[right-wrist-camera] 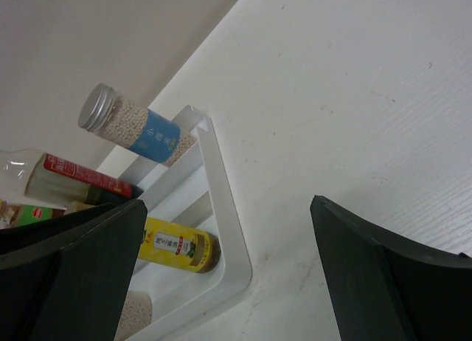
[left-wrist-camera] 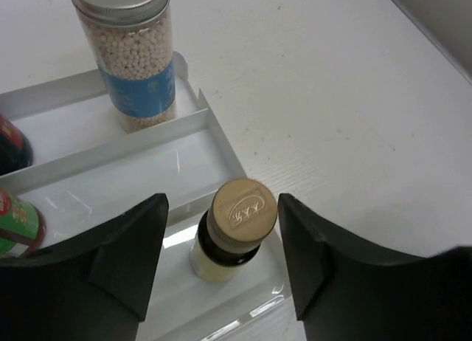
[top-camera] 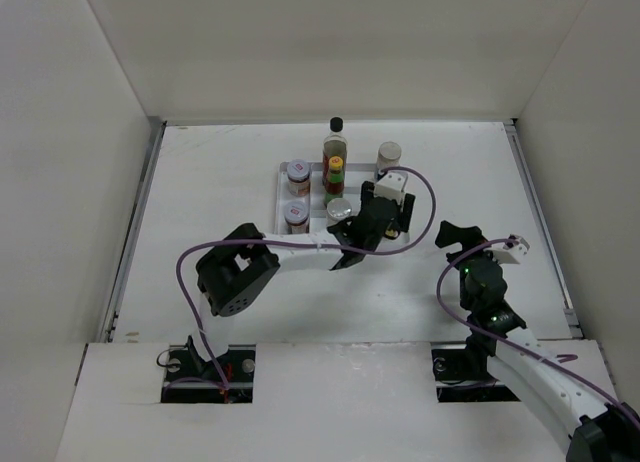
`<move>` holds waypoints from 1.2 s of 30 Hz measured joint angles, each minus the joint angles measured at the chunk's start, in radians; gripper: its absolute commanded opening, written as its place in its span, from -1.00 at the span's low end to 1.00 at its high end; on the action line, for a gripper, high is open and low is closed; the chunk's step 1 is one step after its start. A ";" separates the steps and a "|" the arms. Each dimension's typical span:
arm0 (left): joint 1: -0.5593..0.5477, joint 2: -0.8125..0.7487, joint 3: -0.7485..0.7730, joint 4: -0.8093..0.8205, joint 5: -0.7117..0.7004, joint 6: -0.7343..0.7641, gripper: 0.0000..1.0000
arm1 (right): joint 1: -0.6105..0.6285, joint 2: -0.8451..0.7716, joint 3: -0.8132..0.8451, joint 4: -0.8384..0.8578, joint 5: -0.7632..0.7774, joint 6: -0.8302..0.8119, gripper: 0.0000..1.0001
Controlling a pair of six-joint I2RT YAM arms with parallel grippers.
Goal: Organize the condiment bottles
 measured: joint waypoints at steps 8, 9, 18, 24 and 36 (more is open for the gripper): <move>-0.003 -0.034 -0.022 0.006 0.000 0.008 1.00 | 0.000 0.018 0.000 -0.001 0.000 0.000 1.00; -0.003 -0.049 -0.022 0.005 0.002 0.014 1.00 | 0.000 0.018 0.000 -0.001 0.000 0.000 1.00; -0.011 -0.309 -0.030 0.007 0.035 0.073 1.00 | -0.005 0.019 0.000 -0.002 0.000 -0.003 1.00; 0.019 -0.561 -0.164 -0.008 -0.009 0.048 1.00 | -0.011 0.024 -0.021 0.018 0.000 -0.004 1.00; 0.414 -1.042 -0.576 -0.566 -0.319 -0.286 1.00 | 0.032 0.240 -0.006 0.047 0.037 -0.018 1.00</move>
